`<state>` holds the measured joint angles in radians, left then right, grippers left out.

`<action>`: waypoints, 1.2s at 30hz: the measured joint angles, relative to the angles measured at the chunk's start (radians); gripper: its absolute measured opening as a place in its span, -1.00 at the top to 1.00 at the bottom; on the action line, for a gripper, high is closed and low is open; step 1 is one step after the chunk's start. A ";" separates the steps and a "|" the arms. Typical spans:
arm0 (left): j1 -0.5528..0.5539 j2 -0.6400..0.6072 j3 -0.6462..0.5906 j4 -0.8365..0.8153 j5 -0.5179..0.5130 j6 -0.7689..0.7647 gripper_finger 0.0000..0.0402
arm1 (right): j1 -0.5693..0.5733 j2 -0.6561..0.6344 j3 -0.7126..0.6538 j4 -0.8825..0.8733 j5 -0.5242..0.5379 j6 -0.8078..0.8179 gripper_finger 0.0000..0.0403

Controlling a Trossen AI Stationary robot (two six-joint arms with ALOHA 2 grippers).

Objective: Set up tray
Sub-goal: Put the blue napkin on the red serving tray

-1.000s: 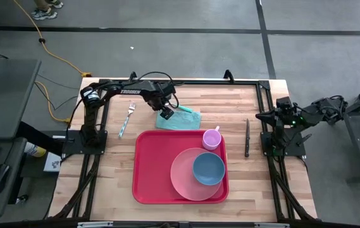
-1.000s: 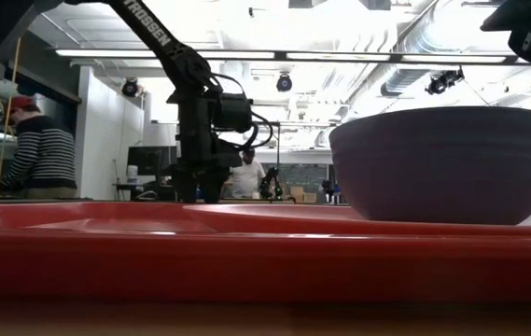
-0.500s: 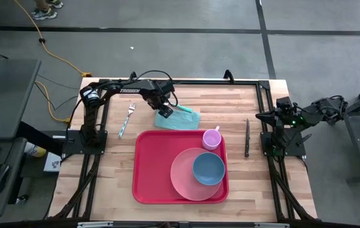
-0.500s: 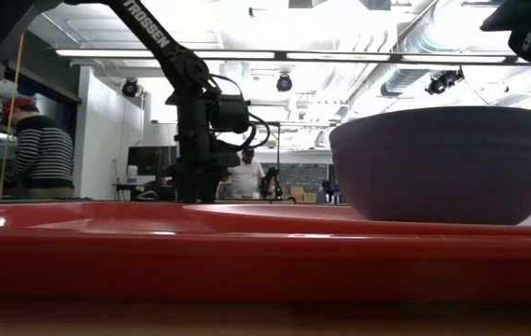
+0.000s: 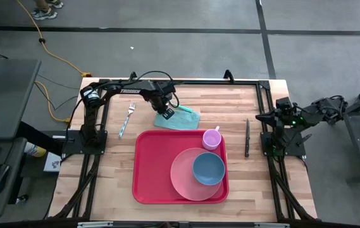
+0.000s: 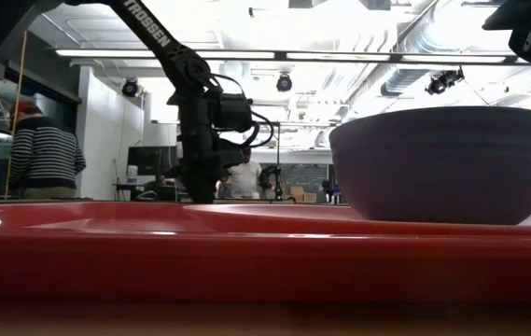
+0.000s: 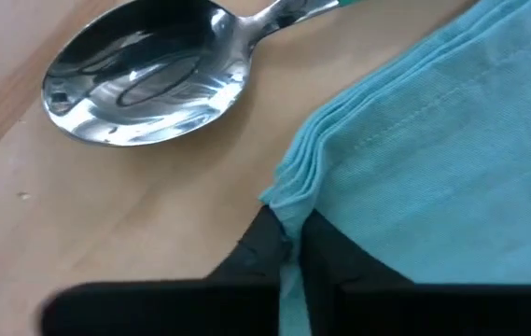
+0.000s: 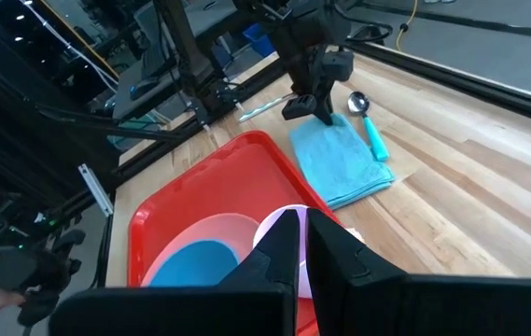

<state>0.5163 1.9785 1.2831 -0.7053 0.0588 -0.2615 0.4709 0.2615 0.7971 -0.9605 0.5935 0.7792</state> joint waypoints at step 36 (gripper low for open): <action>0.010 -0.403 -0.003 -0.223 -0.065 0.015 0.90 | 0.000 0.000 0.000 0.000 0.004 -0.035 1.00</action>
<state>0.5266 1.5760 1.2800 -0.9279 -0.0066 -0.2460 0.4709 0.2615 0.7971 -0.9604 0.5972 0.7437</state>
